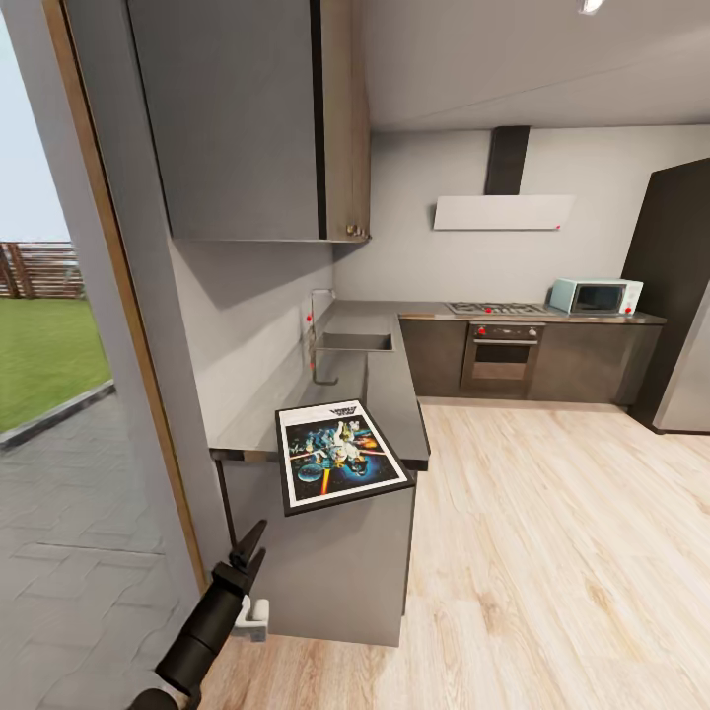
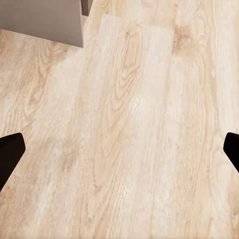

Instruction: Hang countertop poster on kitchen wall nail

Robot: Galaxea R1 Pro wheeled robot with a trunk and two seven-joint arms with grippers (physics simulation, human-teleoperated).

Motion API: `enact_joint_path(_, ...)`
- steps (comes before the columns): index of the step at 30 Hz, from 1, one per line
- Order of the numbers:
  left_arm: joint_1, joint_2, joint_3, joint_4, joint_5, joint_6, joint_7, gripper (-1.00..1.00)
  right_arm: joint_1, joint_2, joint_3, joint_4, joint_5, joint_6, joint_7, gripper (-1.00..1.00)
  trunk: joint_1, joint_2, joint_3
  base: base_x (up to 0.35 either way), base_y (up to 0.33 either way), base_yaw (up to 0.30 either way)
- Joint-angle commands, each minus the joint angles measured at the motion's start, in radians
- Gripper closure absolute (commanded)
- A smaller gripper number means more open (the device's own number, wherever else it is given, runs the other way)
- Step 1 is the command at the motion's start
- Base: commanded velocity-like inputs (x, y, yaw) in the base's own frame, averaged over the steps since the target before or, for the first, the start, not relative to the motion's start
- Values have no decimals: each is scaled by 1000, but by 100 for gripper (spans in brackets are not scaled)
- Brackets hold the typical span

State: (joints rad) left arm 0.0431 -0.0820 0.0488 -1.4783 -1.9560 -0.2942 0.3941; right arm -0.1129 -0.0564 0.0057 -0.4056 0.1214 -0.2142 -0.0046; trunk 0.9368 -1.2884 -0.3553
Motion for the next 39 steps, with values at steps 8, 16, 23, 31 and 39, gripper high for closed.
enact_joint_path(8,0,-26,1,3,-10,-7,-53,-100,-1,0,0,1,7,-2,0,-100,0,-1,-1,0,0,0)
enact_joint_path(16,0,-26,-2,-7,-14,-14,-96,-100,-1,0,0,1,7,-2,-1,-100,0,-1,-1,0,0,0)
enact_joint_path(23,0,-14,-6,-13,-119,-15,-105,-100,-1,0,0,1,7,-3,-1,-100,0,-1,-1,0,0,0)
enact_joint_path(31,0,-2,-8,-22,-309,-15,-100,-100,-1,0,0,1,7,-2,-1,-100,0,-1,-1,0,0,0)
enact_joint_path(39,0,55,-27,-23,-342,-12,-96,-100,-1,0,0,1,7,-2,-1,-100,0,-1,-1,0,0,0)
